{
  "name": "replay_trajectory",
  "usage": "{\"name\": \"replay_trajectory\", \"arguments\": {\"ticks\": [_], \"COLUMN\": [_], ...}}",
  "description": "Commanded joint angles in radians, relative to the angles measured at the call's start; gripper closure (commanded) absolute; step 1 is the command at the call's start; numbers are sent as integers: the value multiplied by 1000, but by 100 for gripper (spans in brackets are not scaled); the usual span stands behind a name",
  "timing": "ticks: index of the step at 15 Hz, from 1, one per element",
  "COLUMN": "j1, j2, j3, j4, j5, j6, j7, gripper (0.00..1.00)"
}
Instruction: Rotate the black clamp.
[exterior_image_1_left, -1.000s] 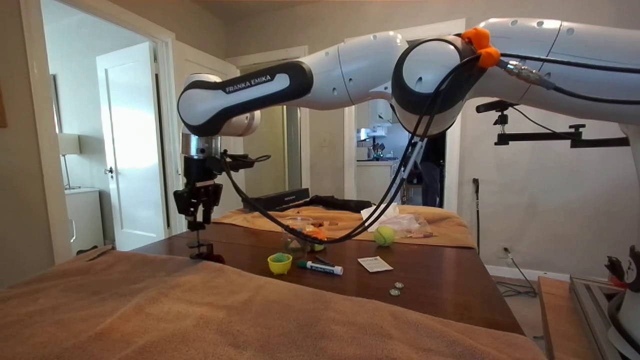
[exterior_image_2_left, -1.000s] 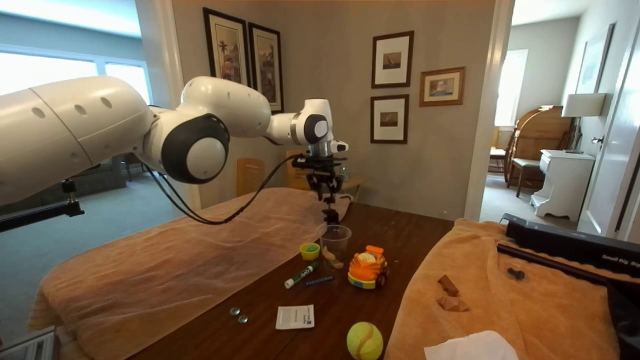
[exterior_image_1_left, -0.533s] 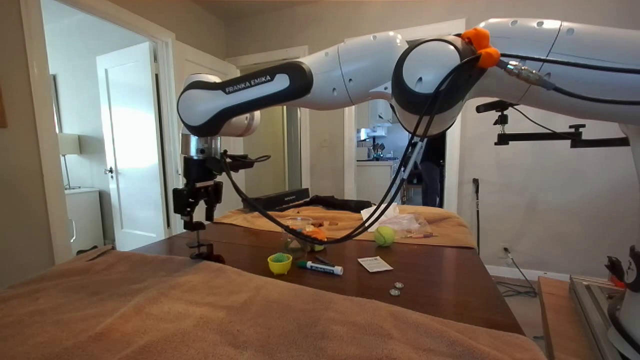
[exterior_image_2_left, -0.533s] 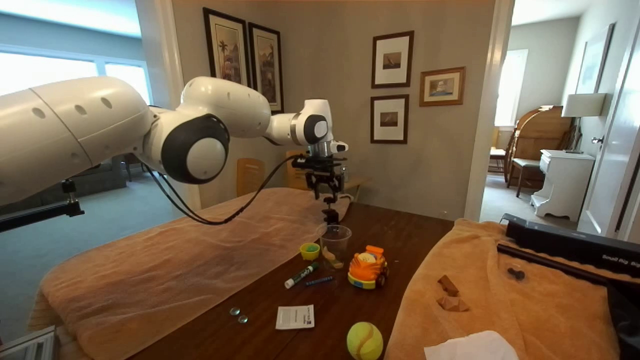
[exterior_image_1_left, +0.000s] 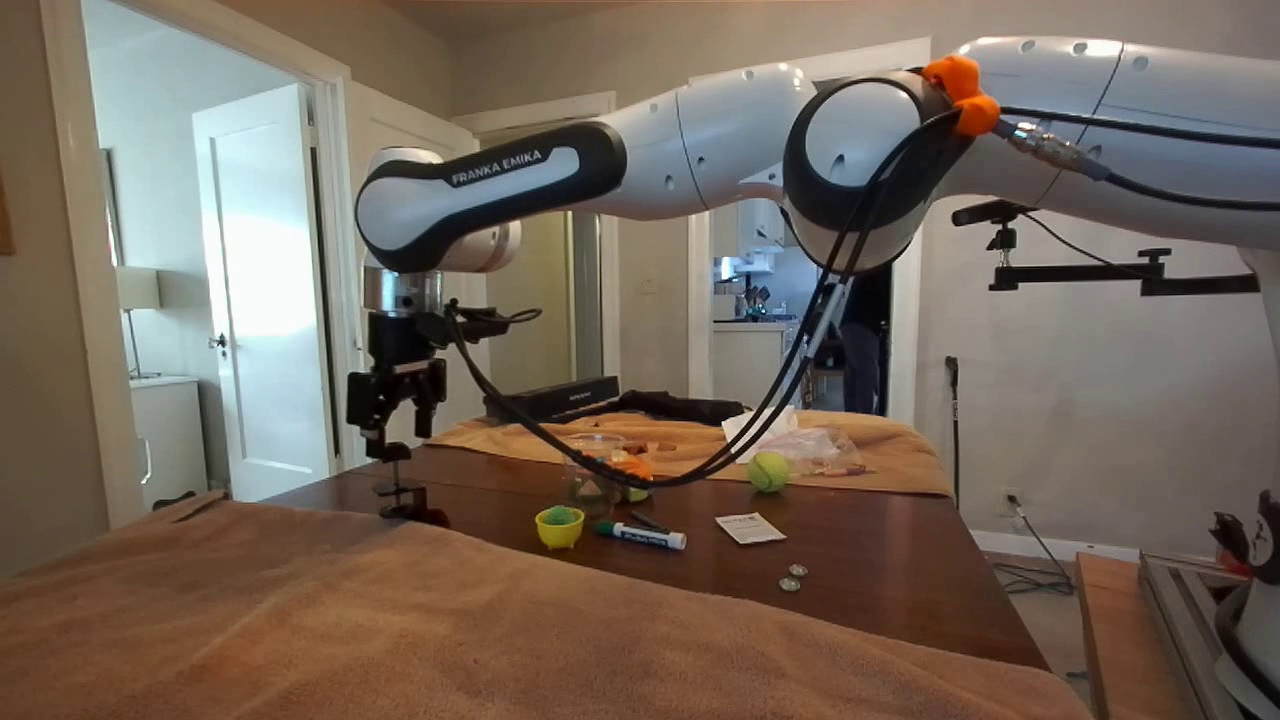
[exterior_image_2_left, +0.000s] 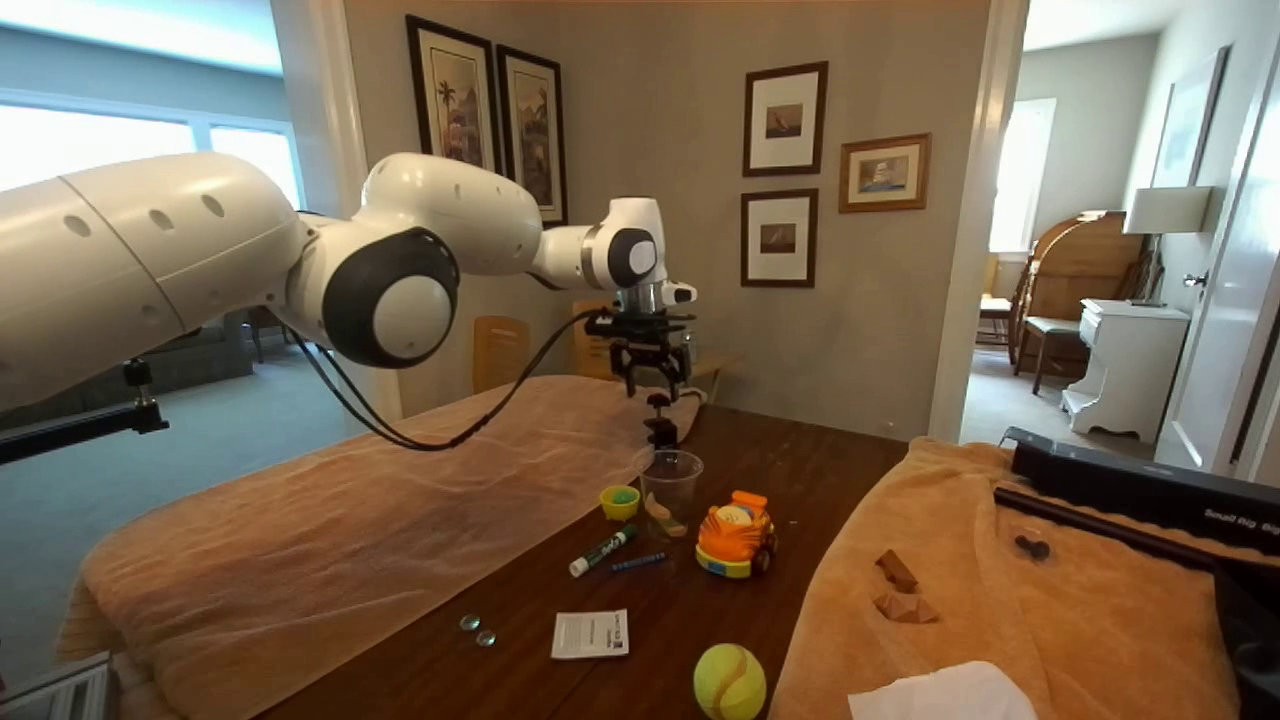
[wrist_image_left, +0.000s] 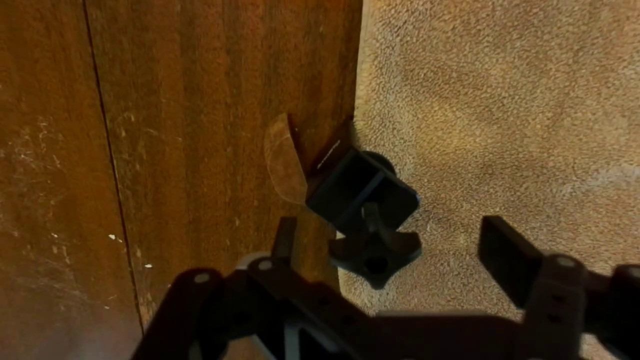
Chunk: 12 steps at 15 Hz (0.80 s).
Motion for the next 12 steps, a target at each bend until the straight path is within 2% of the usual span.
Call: {"name": "replay_trajectory", "arguments": {"ticks": [1, 12], "j1": [0, -3], "j2": [0, 16], "j3": [0, 7], "j4": [0, 17], "j5": [0, 1], "j6": [-3, 22], "j7": [-1, -40], "gripper": [2, 0]}}
